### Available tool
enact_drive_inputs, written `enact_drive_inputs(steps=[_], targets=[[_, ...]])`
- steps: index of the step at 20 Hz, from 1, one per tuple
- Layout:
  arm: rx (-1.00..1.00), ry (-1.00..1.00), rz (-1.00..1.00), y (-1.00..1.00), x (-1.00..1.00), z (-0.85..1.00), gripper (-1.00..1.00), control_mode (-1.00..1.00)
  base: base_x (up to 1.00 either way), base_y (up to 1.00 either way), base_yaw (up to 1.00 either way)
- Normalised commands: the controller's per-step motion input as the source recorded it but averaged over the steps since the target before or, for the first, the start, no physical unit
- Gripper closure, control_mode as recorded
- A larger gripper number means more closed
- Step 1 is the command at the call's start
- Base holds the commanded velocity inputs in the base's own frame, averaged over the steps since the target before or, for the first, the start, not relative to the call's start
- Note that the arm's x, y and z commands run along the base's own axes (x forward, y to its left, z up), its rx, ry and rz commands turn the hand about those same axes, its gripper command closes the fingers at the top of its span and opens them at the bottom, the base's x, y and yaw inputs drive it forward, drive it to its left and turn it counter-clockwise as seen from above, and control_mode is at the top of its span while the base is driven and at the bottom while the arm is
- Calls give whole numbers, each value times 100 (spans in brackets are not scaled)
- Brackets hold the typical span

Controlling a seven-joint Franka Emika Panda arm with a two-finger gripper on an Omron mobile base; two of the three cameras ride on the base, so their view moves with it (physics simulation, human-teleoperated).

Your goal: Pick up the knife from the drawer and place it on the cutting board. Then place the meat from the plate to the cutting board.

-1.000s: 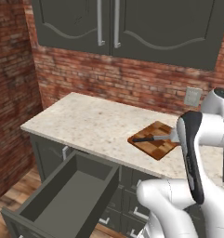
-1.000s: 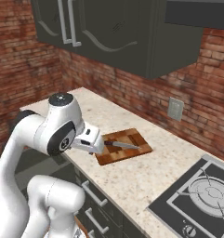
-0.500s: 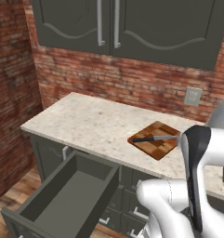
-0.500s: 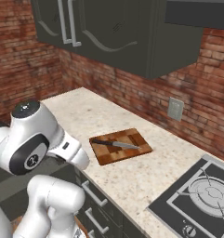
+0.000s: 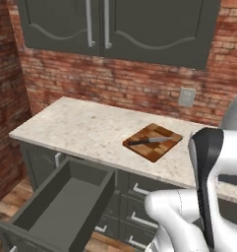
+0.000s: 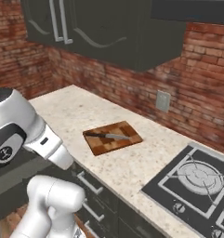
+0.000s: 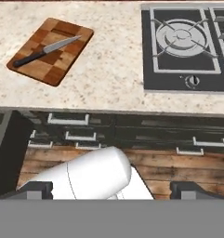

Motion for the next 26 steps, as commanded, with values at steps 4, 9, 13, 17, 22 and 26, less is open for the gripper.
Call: enact_drive_inputs(steps=[4, 9, 13, 17, 22, 26], targets=[[0, 0, 0, 0, 0, 0, -100, 100, -100, -18, -46], [0, 0, 0, 0, 0, 0, -100, 100, -100, -89, -31], [0, 0, 0, 0, 0, 0, -100, 100, -73, -100, -42], [0, 0, 0, 0, 0, 0, -100, 100, -25, -100, -59], [0, 0, 0, 0, 0, 0, -100, 100, -12, -100, -62], [0, 0, 0, 0, 0, 0, -100, 100, -9, -100, -63]])
